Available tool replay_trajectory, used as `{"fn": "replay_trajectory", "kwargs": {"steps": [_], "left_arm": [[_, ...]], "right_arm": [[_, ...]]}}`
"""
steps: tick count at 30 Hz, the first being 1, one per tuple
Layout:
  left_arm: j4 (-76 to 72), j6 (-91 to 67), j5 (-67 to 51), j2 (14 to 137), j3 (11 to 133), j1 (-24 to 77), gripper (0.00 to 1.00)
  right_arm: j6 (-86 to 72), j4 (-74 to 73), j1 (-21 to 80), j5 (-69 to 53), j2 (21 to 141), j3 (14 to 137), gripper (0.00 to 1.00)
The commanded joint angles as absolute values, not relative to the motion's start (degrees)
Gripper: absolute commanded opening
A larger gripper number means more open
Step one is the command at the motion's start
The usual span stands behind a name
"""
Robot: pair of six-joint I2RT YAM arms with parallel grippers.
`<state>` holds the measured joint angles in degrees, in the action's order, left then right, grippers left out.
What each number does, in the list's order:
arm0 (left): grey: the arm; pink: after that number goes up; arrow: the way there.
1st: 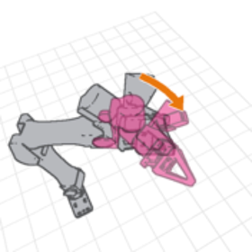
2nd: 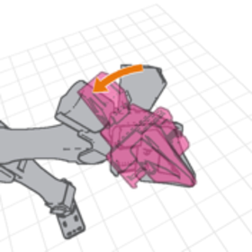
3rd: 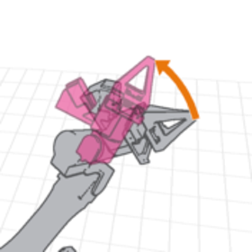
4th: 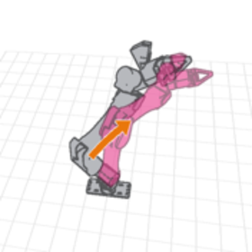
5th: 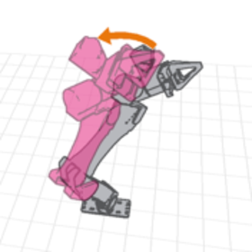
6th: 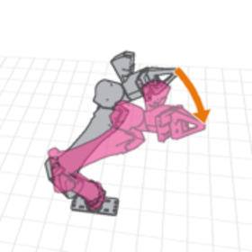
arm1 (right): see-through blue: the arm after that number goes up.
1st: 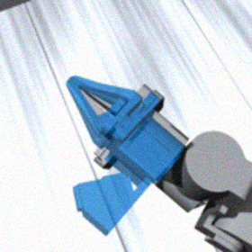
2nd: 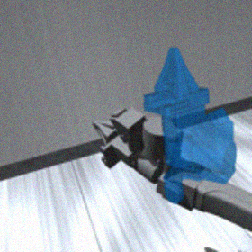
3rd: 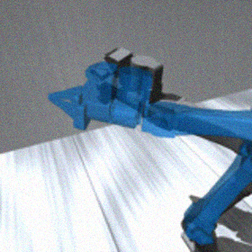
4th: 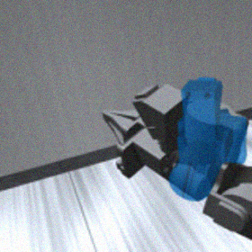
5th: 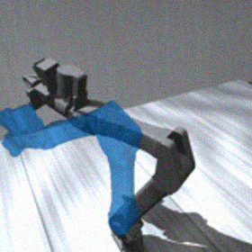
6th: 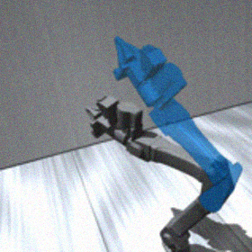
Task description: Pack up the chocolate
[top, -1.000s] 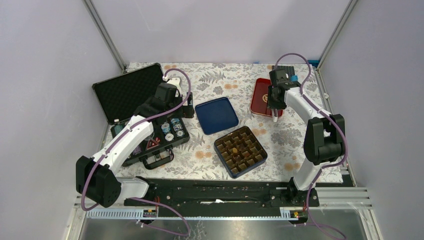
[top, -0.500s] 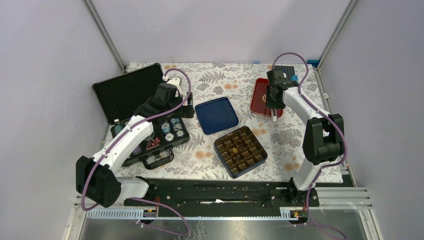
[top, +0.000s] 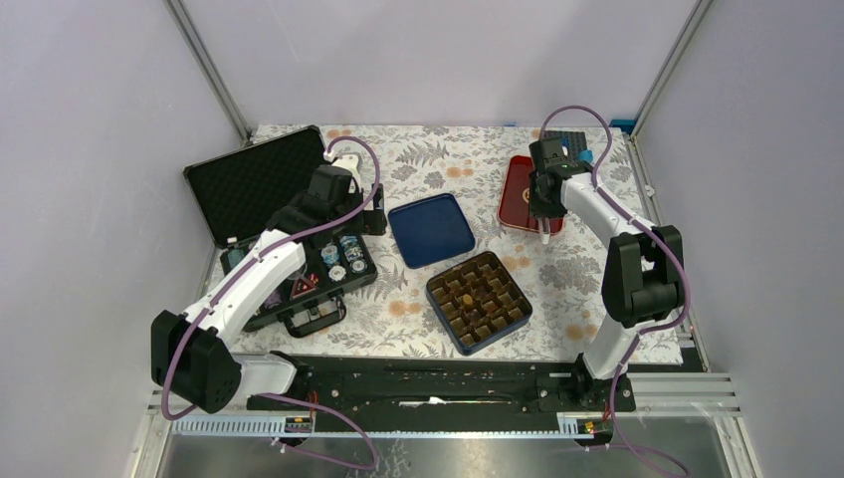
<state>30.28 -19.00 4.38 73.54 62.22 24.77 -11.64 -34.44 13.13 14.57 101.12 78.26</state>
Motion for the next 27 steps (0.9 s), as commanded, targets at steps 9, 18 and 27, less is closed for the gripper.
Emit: {"fn": "replay_trajectory", "kwargs": {"steps": [9,18,27], "left_arm": [[27.77,-17.93,5.33,71.28,61.60,24.59,0.99],[27.99,-18.07,4.87,71.69,62.25,24.60,0.99],[28.13,-18.62,5.01,71.37,62.05,24.61,0.99]], "right_arm": [[-13.21,-36.58,13.98,13.75,94.25,79.36,0.10],[-13.64,-39.98,14.11,13.37,86.71,78.49,0.09],[-12.35,-40.38,14.06,14.52,85.63,77.61,0.10]]}}
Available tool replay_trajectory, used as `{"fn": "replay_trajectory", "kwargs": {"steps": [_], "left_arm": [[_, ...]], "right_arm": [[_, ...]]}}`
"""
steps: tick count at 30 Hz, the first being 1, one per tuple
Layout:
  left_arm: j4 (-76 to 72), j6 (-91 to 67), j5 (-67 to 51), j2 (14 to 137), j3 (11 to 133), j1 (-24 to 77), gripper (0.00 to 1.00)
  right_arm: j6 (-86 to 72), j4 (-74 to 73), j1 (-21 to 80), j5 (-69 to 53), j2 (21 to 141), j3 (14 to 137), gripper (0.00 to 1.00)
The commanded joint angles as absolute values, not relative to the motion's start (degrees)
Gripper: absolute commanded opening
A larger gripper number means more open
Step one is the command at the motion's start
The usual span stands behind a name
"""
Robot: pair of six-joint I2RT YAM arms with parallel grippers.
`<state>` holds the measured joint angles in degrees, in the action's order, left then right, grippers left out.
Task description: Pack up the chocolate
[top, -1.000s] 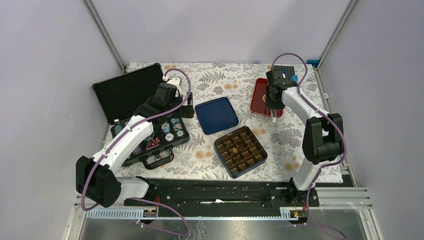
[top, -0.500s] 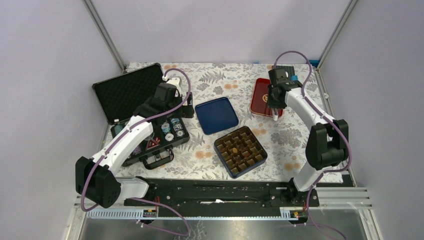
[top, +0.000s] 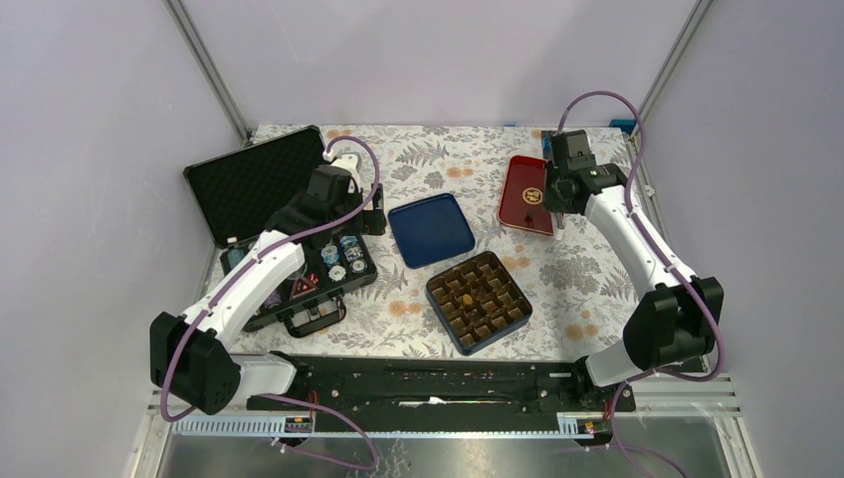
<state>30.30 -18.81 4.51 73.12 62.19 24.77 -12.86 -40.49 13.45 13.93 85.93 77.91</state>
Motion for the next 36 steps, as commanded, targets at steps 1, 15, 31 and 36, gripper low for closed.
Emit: {"fn": "replay_trajectory", "kwargs": {"steps": [1,15,31,36], "left_arm": [[28.13,-18.75,4.99,71.29,62.05,24.61,0.99],[28.15,-18.63,5.10,72.06,62.56,24.61,0.99],[28.13,-18.54,5.16,72.07,62.25,24.61,0.99],[28.13,-18.54,5.10,72.11,62.31,24.61,0.99]], "right_arm": [[-12.39,-40.07,14.08,14.03,86.15,77.53,0.13],[-13.38,-40.13,14.33,7.73,86.23,73.49,0.42],[-13.62,-40.29,15.76,7.30,87.84,72.67,0.43],[-13.40,-40.57,16.58,9.75,88.42,72.77,0.43]]}}
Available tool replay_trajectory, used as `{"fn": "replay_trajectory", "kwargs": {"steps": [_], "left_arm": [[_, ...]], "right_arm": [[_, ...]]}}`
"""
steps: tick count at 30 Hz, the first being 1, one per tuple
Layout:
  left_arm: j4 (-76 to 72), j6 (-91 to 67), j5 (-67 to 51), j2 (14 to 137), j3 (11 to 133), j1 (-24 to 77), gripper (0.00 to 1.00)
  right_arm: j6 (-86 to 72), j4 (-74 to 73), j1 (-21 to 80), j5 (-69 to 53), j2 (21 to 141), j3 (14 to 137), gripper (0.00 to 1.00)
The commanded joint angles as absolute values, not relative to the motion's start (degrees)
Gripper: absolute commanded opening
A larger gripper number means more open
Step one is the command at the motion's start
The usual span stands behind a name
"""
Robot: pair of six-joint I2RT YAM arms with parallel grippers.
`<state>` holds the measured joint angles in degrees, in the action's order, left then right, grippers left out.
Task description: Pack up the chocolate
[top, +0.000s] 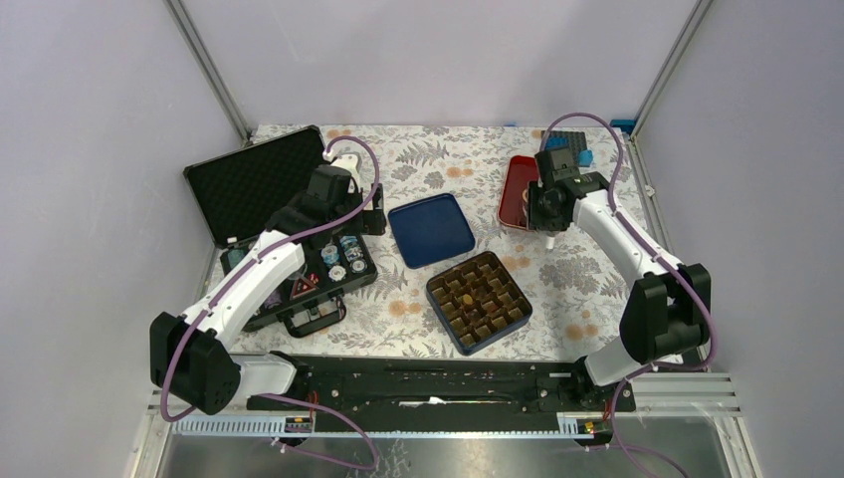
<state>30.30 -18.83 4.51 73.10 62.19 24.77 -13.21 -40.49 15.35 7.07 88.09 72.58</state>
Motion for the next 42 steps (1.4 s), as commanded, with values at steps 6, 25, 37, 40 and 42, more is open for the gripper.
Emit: {"fn": "replay_trajectory", "kwargs": {"steps": [6,25,37,40,42], "left_arm": [[28.04,-18.37,5.01,72.22,62.31,24.61,0.99],[27.60,-18.48,4.88,71.81,61.62,24.61,0.99],[27.34,-18.63,4.73,72.00,61.53,24.59,0.99],[27.33,-18.63,4.70,71.99,61.40,24.61,0.99],[27.38,-18.63,4.61,72.04,61.43,24.61,0.99]], "right_arm": [[-13.19,-41.26,17.34,12.20,88.26,73.10,0.44],[-12.72,-42.81,18.29,12.17,88.65,71.97,0.45],[-12.44,-44.50,18.62,11.97,88.45,71.78,0.45],[-12.46,-44.42,18.64,12.19,88.21,71.72,0.43],[-12.39,-44.39,18.66,12.28,88.20,71.80,0.40]]}}
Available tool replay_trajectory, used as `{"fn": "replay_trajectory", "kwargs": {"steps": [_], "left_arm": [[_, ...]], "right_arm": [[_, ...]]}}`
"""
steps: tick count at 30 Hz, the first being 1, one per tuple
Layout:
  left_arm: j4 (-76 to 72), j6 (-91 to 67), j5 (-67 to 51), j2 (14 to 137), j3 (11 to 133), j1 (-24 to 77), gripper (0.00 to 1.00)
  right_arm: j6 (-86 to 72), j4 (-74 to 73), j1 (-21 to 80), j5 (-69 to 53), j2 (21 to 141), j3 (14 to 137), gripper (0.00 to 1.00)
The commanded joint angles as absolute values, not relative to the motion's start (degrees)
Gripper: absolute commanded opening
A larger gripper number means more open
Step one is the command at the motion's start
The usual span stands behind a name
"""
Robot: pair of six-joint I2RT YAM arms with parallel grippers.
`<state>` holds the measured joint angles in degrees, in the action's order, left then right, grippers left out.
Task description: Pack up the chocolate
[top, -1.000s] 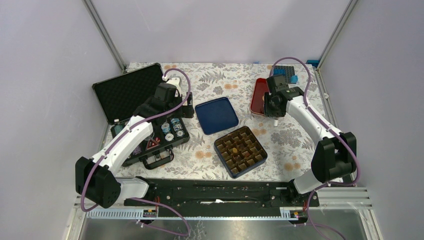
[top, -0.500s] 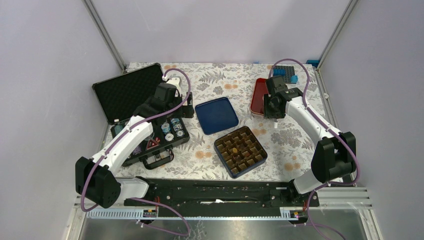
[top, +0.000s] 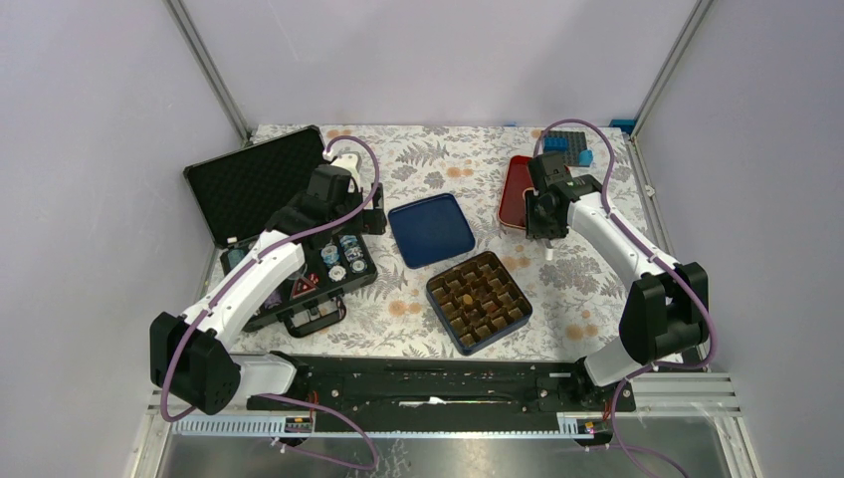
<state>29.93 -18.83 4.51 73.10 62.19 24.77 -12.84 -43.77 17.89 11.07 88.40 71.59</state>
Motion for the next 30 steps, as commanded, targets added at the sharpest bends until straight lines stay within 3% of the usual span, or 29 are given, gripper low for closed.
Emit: {"fn": "replay_trajectory", "kwargs": {"steps": [1,7,30], "left_arm": [[27.30,-18.63,4.65,72.07,61.38,24.61,0.99],[27.22,-18.72,4.26,72.16,61.38,24.59,0.99],[26.98,-18.01,3.49,72.54,61.52,24.61,0.99]], "right_arm": [[-12.35,-44.42,18.64,12.37,88.16,71.86,0.38],[-12.42,-44.39,18.65,13.49,87.84,72.36,0.30],[-12.48,-45.80,18.67,17.39,84.14,76.69,0.27]]}}
